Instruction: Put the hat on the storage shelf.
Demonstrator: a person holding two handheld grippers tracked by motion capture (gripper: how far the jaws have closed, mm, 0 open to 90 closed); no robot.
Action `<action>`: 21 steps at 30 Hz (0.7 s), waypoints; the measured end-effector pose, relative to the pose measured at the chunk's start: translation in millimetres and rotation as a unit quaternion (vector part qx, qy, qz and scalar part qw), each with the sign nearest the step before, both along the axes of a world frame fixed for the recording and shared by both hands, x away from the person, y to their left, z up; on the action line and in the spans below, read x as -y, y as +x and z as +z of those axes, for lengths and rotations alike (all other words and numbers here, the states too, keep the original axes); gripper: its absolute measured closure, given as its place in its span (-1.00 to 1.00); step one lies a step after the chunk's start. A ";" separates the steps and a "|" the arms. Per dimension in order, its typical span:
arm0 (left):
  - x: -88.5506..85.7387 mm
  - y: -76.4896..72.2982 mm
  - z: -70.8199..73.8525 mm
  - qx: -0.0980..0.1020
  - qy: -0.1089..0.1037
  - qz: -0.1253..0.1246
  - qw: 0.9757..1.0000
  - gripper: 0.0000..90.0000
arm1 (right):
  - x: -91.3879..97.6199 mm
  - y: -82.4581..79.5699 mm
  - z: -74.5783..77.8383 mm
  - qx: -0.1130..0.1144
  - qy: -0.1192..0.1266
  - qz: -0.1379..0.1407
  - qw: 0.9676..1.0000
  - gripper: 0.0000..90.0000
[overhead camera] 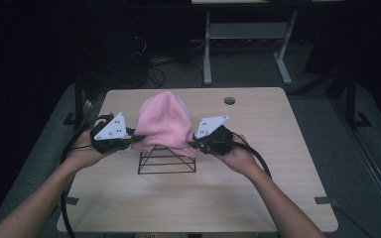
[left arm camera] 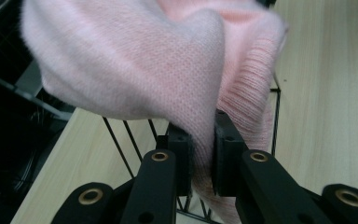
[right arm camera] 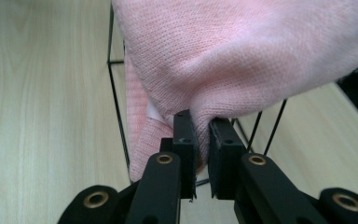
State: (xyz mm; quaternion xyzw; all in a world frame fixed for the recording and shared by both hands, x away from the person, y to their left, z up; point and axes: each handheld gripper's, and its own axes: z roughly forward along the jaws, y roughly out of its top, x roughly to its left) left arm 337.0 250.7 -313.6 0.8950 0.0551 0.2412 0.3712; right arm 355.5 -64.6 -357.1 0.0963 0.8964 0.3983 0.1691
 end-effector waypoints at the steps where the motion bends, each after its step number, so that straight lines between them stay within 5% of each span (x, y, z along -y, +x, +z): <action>1: -0.3 -0.8 -0.7 0.002 0.004 -0.001 1.000 0.78 | -0.6 0.9 -2.8 -0.005 -0.004 0.000 1.000 0.83; 4: -3.0 -1.6 -6.2 -0.004 0.012 -0.001 1.000 0.80 | -2.3 2.7 -4.9 -0.004 -0.012 0.000 1.000 0.83; 8: -10.3 3.4 -21.3 -0.022 0.035 0.021 0.999 0.81 | 0.1 -1.1 10.6 0.015 0.021 -0.006 1.000 0.83; 12: -14.1 4.8 -31.8 -0.033 0.024 0.024 0.999 0.81 | 1.8 -5.3 21.2 0.028 0.041 -0.003 0.999 0.83; 21: -11.9 -0.1 -34.3 -0.045 0.031 0.004 0.999 0.81 | 0.8 -4.1 0.5 0.001 0.017 0.003 1.000 0.83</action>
